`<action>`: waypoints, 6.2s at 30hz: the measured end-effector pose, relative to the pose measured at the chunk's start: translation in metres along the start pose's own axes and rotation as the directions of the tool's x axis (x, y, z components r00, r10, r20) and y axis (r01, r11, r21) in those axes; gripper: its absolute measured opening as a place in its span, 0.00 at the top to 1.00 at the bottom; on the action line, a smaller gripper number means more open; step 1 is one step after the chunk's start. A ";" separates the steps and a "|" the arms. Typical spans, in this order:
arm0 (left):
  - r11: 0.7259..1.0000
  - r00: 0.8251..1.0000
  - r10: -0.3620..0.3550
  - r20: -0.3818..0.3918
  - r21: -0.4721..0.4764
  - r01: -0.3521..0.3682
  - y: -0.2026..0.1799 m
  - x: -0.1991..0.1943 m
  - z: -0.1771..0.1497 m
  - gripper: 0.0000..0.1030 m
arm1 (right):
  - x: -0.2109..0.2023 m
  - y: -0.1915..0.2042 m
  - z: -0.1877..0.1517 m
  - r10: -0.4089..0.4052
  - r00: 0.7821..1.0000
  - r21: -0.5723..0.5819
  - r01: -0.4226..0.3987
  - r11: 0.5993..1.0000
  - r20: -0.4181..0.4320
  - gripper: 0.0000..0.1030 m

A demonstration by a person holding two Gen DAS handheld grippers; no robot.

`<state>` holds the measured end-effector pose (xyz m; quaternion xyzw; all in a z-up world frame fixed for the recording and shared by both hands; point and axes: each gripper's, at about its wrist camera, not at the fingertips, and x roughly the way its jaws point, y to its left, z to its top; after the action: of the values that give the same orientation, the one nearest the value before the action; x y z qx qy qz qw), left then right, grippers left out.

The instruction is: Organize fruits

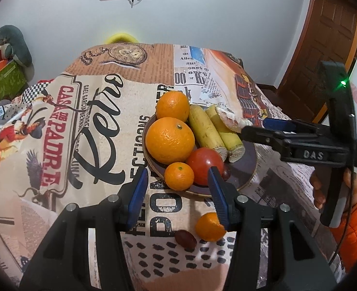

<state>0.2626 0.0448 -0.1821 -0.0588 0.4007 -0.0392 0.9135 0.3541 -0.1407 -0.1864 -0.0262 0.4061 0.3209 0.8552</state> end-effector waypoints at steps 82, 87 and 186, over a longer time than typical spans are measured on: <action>0.997 0.990 -0.033 -0.139 0.068 0.043 -0.018 0.011 -0.062 0.79 | -0.034 0.033 -0.078 -0.054 0.998 0.050 0.055 0.997 -0.023 0.66; 0.997 0.996 -0.041 -0.084 0.065 0.046 -0.023 -0.003 -0.047 0.79 | -0.043 0.031 -0.073 -0.063 0.998 0.048 0.063 0.997 0.007 0.66; 0.991 0.794 0.011 0.608 0.098 -0.089 -0.084 -0.274 -0.015 0.14 | -0.270 0.129 -0.054 -0.188 0.727 0.041 0.214 0.976 0.660 0.17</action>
<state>0.0639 -0.0070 0.0190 -0.0020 0.0859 -0.0183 0.9961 0.1184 -0.1979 -0.0027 0.0289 0.0665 0.2227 0.9722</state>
